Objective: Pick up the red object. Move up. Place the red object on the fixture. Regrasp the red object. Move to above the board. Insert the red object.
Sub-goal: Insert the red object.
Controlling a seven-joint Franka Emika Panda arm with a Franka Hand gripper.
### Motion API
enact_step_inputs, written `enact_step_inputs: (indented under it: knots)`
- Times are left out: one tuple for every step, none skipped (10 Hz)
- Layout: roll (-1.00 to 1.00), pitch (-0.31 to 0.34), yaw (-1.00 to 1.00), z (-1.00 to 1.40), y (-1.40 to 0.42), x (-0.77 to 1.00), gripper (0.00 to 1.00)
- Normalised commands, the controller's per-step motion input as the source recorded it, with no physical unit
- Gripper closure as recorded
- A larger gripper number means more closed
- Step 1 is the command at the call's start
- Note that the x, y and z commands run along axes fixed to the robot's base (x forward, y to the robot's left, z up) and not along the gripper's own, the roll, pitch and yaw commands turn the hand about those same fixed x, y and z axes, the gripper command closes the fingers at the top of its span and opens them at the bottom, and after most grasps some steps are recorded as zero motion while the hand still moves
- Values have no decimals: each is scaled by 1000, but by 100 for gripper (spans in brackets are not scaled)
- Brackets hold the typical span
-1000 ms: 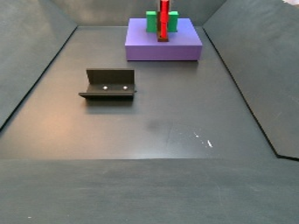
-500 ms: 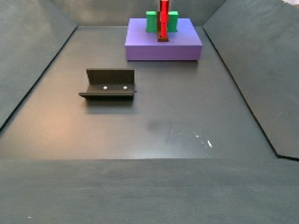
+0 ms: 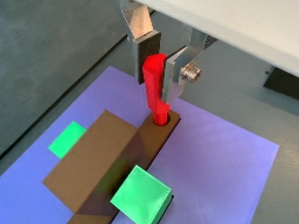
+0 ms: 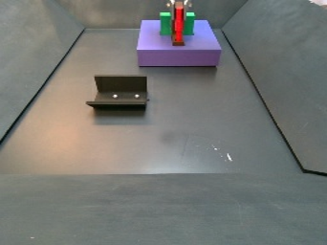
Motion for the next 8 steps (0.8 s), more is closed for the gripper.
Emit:
enact_step_inputs:
  knots:
    - [307, 3, 20, -343, 0, 0, 100]
    - [287, 3, 26, -320, -26, 9, 100]
    - [246, 0, 26, -337, -40, 17, 100]
    - [219, 10, 29, -274, -51, 77, 100]
    - [229, 11, 37, -280, -77, 80, 100]
    - [193, 0, 31, -314, -43, 31, 100]
    - [141, 0, 20, -297, 0, 11, 100]
    - [0, 0, 0, 0, 0, 0, 100]
